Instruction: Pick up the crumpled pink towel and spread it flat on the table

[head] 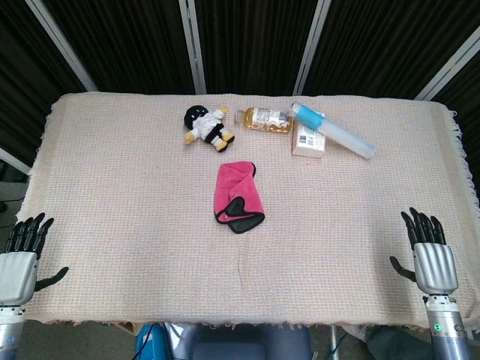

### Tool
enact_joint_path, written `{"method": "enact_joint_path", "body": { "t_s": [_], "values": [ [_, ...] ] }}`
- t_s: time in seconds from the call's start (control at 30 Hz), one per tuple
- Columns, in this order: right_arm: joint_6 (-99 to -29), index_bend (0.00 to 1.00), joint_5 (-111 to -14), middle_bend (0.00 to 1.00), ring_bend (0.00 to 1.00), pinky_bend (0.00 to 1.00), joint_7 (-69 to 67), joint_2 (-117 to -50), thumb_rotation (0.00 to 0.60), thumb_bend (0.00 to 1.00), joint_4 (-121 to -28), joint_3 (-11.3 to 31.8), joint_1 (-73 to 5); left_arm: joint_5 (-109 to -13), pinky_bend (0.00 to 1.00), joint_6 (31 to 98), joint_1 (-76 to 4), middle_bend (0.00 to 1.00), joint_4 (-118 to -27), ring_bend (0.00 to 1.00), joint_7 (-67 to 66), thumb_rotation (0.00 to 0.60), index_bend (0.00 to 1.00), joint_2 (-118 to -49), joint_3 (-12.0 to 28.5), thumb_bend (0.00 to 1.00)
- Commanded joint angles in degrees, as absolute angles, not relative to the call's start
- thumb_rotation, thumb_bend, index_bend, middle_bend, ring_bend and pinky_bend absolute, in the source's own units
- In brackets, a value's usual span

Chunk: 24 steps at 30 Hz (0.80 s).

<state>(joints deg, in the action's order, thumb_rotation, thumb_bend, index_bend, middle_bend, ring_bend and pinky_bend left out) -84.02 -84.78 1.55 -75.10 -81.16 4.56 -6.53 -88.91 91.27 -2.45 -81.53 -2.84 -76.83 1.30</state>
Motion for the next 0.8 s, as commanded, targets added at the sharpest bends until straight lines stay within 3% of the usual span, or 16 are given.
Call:
{"method": "enact_joint_path", "body": {
  "t_s": [0.03, 0.5, 0.8],
  "values": [
    [-84.0, 0.00, -84.8, 0.00, 0.00, 0.00, 1.6, -75.1, 0.600, 0.23, -81.2, 4.6, -6.5, -88.9, 0.00, 91.2, -2.4, 0.00, -81.5, 0.00, -2.7, 0.600, 0.02, -76.9, 1.3, 0.00],
    [-84.1, 0.00, -85.0, 0.00, 0.00, 0.00, 1.8, -75.2, 0.600, 0.23, -81.4, 4.6, -6.5, -88.7, 0.00, 90.4, -2.8, 0.00, -81.5, 0.00, -2.4, 0.600, 0.02, -77.2, 1.5, 0.00],
    [-84.1, 0.00, -84.7, 0.00, 0.00, 0.00, 1.4, -74.9, 0.600, 0.23, -81.8, 4.9, -6.6, -88.7, 0.00, 88.8, -4.0, 0.00, -83.5, 0.00, -1.2, 0.600, 0.08, -77.1, 2.0, 0.01]
  ]
}}
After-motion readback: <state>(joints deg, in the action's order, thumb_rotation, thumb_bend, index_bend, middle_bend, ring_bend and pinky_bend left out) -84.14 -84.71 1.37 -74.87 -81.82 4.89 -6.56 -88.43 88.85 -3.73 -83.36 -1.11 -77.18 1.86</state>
